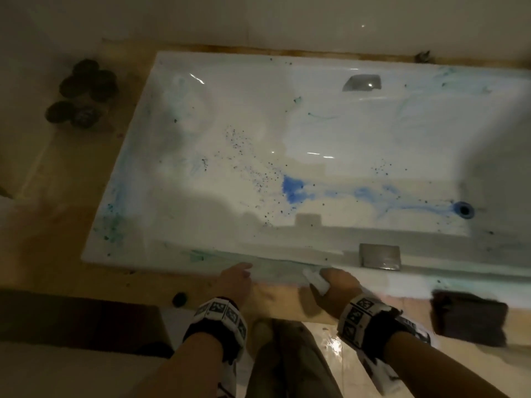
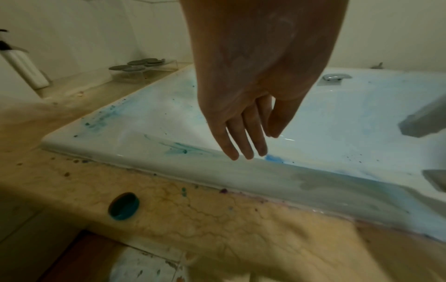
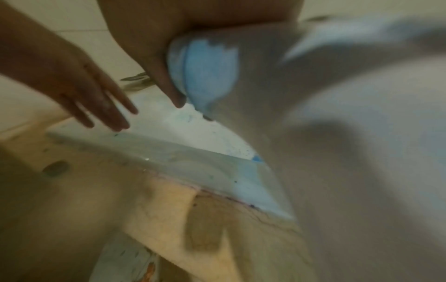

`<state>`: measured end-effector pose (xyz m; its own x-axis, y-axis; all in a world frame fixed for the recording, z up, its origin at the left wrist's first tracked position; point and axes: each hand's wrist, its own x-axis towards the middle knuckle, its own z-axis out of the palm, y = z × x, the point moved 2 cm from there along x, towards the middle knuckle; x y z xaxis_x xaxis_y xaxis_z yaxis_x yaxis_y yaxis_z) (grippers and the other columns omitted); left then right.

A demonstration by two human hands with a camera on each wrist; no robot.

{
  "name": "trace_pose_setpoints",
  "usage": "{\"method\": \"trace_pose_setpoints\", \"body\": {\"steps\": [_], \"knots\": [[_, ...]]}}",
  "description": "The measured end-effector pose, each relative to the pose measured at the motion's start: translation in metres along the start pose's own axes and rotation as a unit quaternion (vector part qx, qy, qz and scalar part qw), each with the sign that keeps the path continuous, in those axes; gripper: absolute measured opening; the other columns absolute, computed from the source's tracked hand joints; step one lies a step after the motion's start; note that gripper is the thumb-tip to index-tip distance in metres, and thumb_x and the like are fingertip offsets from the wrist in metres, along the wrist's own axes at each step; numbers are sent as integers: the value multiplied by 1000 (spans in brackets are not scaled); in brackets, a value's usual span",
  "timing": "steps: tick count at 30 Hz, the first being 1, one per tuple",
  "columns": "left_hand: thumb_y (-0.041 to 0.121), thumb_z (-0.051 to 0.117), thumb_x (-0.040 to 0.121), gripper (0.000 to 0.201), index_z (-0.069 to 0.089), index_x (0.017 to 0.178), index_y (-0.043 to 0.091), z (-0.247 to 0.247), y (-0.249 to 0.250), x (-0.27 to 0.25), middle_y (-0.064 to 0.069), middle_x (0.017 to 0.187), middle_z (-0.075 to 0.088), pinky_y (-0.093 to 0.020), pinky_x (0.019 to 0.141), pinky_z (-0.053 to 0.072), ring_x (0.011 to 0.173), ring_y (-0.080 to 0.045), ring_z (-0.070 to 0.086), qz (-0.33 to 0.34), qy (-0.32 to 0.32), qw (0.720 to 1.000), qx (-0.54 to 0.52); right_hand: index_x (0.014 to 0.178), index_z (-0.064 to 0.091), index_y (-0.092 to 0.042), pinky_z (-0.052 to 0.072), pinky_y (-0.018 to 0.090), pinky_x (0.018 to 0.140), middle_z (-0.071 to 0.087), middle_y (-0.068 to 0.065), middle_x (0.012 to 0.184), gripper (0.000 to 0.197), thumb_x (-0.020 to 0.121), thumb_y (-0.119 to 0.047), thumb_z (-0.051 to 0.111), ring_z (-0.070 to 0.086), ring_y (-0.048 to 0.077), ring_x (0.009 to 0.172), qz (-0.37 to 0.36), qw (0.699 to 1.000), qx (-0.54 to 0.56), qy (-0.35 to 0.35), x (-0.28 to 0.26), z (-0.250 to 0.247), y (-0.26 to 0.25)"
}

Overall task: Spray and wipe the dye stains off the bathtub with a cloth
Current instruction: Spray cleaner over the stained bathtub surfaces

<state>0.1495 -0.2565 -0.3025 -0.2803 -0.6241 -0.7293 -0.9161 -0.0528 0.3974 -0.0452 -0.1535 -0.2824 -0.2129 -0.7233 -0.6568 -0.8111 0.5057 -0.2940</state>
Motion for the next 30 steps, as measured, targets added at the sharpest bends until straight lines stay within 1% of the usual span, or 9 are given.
{"method": "trace_pose_setpoints", "body": {"steps": [4,11,14,16,20,22,24,26,30], "knots": [[2,42,93,40,53,129,16,19,16,-6,-7,127,58,-31,100,44,115,-23,55,16,17,999,-44,121,51,-24,38,23,75,56,2,103,55,85,-58,28,55,20,97,22,1000,9,14,-9,13,28],[2,45,90,37,58,123,14,46,64,-3,-9,114,64,-34,92,47,103,-25,59,116,39,992,-28,100,59,-25,35,20,57,52,-5,76,34,90,-49,38,50,14,72,148,982,104,57,-46,10,69],[2,48,87,39,58,123,17,65,87,-4,-5,116,65,-30,95,46,107,-23,59,139,23,990,-4,95,56,-21,39,21,69,57,-3,87,25,89,-45,51,53,15,80,164,961,193,107,-59,2,92],[3,55,86,43,54,127,14,86,103,-11,-7,123,61,-25,99,43,113,-23,57,167,-41,985,5,105,58,-19,40,23,74,60,-1,93,30,87,-43,56,55,16,84,162,944,243,154,-66,-4,106],[20,78,74,89,25,146,22,139,131,-39,4,144,37,-30,109,34,133,-15,36,157,-261,951,-46,71,58,-19,48,30,70,62,3,74,21,83,-35,66,61,25,78,197,849,408,271,-73,-16,133],[27,80,70,105,11,149,24,166,145,-50,3,151,25,-30,112,29,139,-13,25,149,-298,939,-81,64,54,-26,51,33,68,61,4,73,25,82,-38,67,60,24,74,189,832,451,260,-74,-23,144],[30,81,68,114,1,149,23,193,160,-60,0,152,21,-26,109,28,141,-14,21,143,-305,934,-118,82,57,-27,46,22,65,61,1,85,18,81,-42,66,58,20,77,175,839,463,227,-75,-26,158],[42,83,57,120,5,147,25,217,177,-70,1,145,35,-22,100,34,135,-13,33,135,-300,931,-156,105,59,-23,43,19,69,60,2,100,41,76,-51,67,59,20,90,155,857,445,209,-76,-25,174],[34,69,80,51,48,124,18,249,219,-85,10,106,58,-15,74,43,102,-10,59,123,-139,973,-141,118,52,-16,37,23,83,49,7,112,64,70,-57,68,50,23,104,123,887,404,185,-81,-24,205]]}}
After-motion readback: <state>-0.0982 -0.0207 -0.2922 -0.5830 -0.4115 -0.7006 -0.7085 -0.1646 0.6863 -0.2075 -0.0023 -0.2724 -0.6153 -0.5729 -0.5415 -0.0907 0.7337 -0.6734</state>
